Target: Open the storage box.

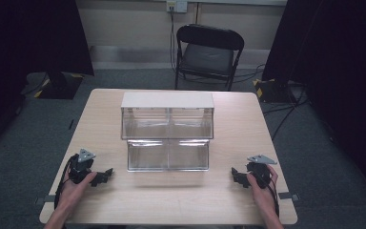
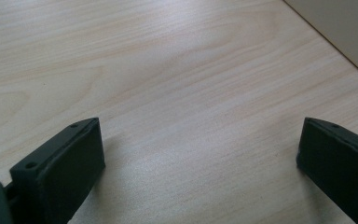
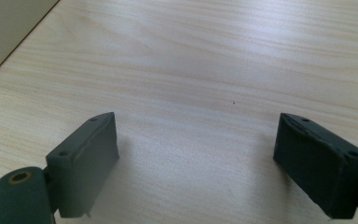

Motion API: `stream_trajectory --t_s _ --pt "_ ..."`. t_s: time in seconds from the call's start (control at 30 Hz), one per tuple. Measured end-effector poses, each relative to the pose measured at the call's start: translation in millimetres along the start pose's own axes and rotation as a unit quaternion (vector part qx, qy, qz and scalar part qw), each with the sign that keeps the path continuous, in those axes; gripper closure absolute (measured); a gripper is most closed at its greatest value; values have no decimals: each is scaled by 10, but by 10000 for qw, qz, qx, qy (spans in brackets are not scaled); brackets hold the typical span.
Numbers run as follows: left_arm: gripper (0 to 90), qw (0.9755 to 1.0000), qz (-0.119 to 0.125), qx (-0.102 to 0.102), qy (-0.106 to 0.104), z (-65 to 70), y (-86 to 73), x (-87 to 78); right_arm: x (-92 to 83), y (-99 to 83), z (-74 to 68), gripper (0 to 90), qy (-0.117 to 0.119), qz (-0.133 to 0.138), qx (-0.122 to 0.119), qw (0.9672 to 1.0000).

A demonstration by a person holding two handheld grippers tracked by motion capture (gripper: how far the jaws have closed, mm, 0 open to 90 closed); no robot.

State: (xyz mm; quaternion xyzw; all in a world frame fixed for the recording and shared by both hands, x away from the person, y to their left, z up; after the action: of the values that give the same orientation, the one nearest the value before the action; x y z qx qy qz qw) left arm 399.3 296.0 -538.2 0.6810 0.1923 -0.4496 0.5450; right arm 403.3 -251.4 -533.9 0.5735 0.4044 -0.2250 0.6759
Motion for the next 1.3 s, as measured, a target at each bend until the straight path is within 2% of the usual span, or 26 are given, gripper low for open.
stream_trajectory --t_s 0.2,0.33,0.4,0.43,0.47,0.5,0.63,0.87,0.93,1.0,1.3 --pt "4 10000 11 -14 -22 5 -1 0 0 0 0 129 1 0 2 10000" --pt "37 10000 7 -13 -40 23 -2 -18 0 0 0 128 0 0 1 10000" --pt "86 10000 12 5 -77 33 3 -35 0 0 0 128 -1 0 1 10000" --pt "186 10000 53 38 -63 32 14 -54 0 0 0 129 0 0 1 10000" --pt "190 10000 53 38 -63 32 14 -54 0 0 0 129 0 0 1 10000" --pt "156 9999 60 48 -76 41 18 -60 0 0 0 129 0 0 1 10000" --pt "163 9998 158 18 -152 90 41 -87 0 0 0 128 0 0 1 10000" --pt "161 9979 441 211 -425 264 105 -202 0 0 0 129 1 0 2 10000" --pt "161 9967 530 386 -469 337 128 -242 0 0 0 128 1 1 0 10000" --pt "160 9959 597 443 -516 395 149 -267 0 0 0 128 -1 0 1 10000" --pt "157 9926 668 670 -767 546 174 -333 0 0 0 129 0 0 -1 10000"
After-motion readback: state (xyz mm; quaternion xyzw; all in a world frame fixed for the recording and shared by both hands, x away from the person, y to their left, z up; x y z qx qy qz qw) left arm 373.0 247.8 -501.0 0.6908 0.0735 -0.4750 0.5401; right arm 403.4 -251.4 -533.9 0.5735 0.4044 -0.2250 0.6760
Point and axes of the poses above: each handheld gripper's, and its own axes: x roughly forward along the jaws, y roughly out of its top, z roughly to its right, the point moved 5 cm from there along x, roughly forward along the jaws, and after that the axes turned 11 degrees about -z, right-handed, at the moved point
